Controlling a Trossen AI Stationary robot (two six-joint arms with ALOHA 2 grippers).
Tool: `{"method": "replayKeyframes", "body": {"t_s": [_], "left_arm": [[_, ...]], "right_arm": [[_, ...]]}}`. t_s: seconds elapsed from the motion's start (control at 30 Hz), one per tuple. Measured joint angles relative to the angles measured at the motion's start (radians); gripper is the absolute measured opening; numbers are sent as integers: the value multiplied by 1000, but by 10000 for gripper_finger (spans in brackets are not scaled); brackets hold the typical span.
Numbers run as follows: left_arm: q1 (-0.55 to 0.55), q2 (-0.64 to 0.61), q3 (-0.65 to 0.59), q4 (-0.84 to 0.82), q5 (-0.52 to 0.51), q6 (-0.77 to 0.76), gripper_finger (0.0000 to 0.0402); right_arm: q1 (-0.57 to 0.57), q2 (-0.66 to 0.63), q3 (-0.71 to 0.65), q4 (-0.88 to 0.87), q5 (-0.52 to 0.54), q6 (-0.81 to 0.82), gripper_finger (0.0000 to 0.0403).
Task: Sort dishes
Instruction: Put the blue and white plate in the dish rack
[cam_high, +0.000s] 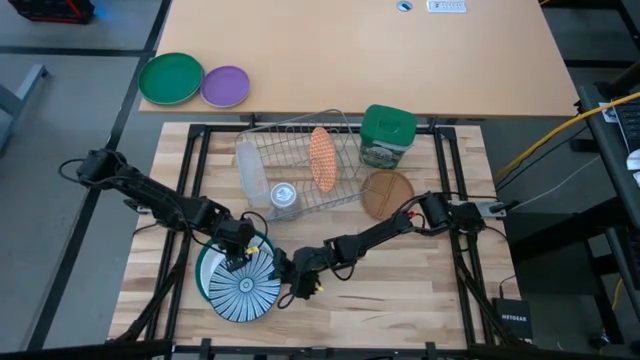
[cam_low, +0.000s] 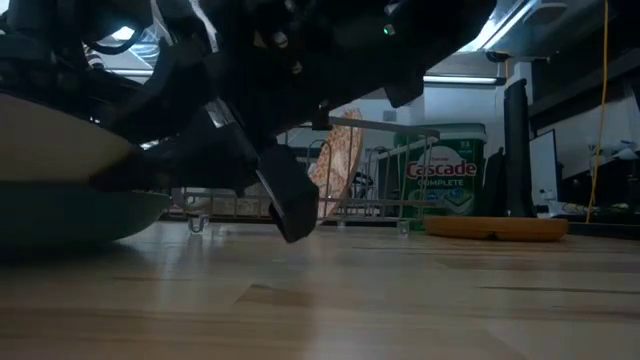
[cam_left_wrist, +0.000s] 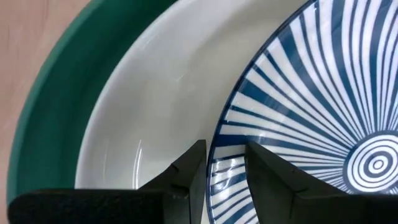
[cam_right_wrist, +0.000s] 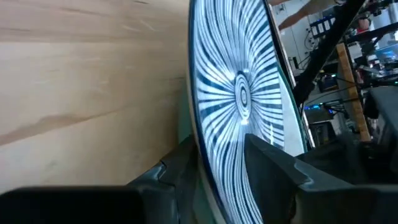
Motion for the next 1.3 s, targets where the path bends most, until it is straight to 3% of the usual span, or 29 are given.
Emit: {"method": "replayKeyframes", "body": {"t_s": [0.37,0.63,0.83,1.3], "left_arm": [[0,0,0,-3,-5,6,98],[0,-4,20,-16,0,8,98],[0,-33,63,-6,21,19,98],[-46,-84,184,-18,57,24,98]], "right_arm": [[1,3,4,-4,3,-9,15],[1,3,3,-19,6,1,36],[-2,3,4,-3,20,1,15],[-2,3,3,-9,44,0,16]]}}
